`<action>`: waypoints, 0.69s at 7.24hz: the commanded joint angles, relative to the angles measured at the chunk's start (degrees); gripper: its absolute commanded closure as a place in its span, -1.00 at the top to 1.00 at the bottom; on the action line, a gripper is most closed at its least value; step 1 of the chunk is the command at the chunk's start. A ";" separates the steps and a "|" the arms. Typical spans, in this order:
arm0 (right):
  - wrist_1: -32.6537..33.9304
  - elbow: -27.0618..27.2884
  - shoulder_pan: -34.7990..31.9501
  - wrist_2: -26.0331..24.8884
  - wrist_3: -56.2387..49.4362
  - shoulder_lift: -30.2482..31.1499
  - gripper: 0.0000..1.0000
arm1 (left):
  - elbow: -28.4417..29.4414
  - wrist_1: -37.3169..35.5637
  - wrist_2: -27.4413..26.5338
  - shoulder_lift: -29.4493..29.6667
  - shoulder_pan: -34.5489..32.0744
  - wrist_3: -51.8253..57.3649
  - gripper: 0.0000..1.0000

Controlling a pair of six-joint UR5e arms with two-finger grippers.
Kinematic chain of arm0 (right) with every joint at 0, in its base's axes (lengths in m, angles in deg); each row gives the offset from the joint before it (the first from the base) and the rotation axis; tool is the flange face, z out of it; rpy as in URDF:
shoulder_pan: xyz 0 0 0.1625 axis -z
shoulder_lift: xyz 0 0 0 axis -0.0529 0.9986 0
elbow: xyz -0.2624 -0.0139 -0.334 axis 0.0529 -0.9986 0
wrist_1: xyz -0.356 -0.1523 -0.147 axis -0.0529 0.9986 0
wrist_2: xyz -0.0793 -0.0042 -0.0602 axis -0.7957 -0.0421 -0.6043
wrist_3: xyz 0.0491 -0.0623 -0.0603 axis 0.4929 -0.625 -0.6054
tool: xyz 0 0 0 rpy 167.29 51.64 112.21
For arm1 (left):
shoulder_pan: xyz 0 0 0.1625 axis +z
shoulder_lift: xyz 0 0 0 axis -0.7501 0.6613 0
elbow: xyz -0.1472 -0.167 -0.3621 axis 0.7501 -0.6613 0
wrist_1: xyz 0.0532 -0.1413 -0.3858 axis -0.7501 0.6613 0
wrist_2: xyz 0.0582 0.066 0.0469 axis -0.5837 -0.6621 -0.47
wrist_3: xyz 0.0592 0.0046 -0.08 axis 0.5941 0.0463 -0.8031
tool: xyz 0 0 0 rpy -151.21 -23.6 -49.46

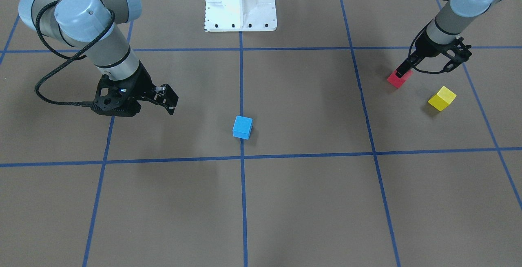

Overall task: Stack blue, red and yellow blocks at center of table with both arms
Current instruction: 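Lower the left gripper onto the red cube and close it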

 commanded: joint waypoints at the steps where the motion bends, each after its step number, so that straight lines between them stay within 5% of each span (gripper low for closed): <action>1: 0.00 0.92 -0.03 -0.13 0.04 0.70 0.99 | 0.33 0.06 -0.12 -0.01 2.02 -0.19 0.99; 5: 0.00 2.06 -0.21 -0.40 0.13 1.14 0.99 | 0.69 0.24 -0.21 1.22 2.19 -0.10 0.94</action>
